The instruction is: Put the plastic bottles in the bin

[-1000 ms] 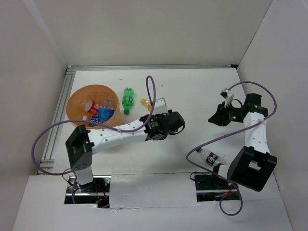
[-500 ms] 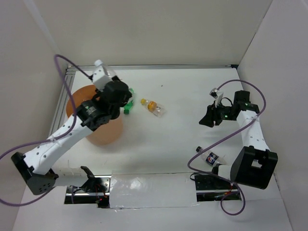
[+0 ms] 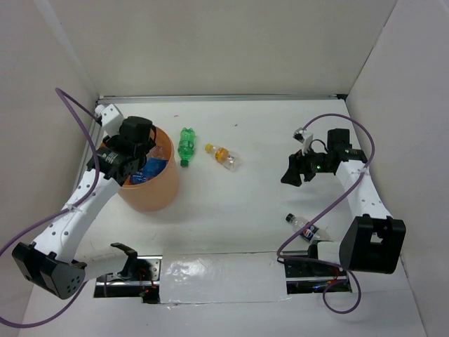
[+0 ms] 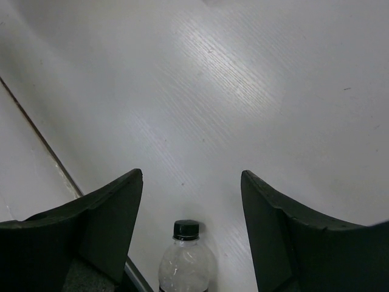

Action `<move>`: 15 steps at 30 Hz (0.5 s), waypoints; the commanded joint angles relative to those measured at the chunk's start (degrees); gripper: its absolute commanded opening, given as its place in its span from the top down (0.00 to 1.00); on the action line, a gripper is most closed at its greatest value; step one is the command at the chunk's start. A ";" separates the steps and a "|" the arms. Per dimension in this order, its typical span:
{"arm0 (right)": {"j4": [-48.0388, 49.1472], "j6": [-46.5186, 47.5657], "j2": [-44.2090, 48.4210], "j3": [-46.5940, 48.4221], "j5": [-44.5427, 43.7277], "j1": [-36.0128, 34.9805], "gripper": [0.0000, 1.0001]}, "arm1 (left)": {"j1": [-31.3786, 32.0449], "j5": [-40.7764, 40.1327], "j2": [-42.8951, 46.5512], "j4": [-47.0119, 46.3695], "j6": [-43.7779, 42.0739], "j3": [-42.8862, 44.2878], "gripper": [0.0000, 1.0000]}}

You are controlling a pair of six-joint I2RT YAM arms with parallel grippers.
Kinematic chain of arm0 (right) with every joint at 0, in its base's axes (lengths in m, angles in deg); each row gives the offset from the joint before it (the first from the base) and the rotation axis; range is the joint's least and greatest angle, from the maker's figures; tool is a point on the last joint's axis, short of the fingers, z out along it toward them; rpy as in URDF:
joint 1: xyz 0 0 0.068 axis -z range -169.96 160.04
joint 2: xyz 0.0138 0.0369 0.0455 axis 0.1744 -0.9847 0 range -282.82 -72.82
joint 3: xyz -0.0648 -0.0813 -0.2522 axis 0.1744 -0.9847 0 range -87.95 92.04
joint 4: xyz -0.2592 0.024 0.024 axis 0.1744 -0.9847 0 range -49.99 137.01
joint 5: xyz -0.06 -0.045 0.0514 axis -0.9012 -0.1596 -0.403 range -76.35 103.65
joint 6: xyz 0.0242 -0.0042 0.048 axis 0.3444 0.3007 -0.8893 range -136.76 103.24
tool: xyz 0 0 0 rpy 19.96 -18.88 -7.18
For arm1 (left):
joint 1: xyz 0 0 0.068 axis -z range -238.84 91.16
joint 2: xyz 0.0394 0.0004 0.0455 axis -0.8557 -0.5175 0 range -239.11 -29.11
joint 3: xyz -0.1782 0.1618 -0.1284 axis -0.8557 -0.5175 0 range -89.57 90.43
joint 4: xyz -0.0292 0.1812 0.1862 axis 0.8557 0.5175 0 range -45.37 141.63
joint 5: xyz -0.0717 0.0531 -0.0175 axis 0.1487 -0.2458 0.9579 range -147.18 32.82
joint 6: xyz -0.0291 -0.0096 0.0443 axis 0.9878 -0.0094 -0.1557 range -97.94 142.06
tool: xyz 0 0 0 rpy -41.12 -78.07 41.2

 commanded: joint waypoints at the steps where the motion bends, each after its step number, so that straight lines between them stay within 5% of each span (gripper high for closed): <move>1: 1.90 -0.45 0.50 0.42 -2.98 -0.28 0.26 | -1.58 1.45 0.58 0.16 -1.90 0.22 0.22; 2: 1.90 -0.44 0.50 -0.10 -3.60 -0.28 0.26 | -2.10 1.45 0.58 0.16 -1.90 0.22 0.10; 3: 1.90 0.08 0.50 -0.11 -3.61 -0.28 0.26 | -2.11 2.15 0.58 0.16 -2.68 0.91 0.09; 15: -0.21 1.23 2.09 -0.11 -7.21 -0.28 0.25 | 2.45 6.19 4.36 -1.15 -6.91 2.68 0.01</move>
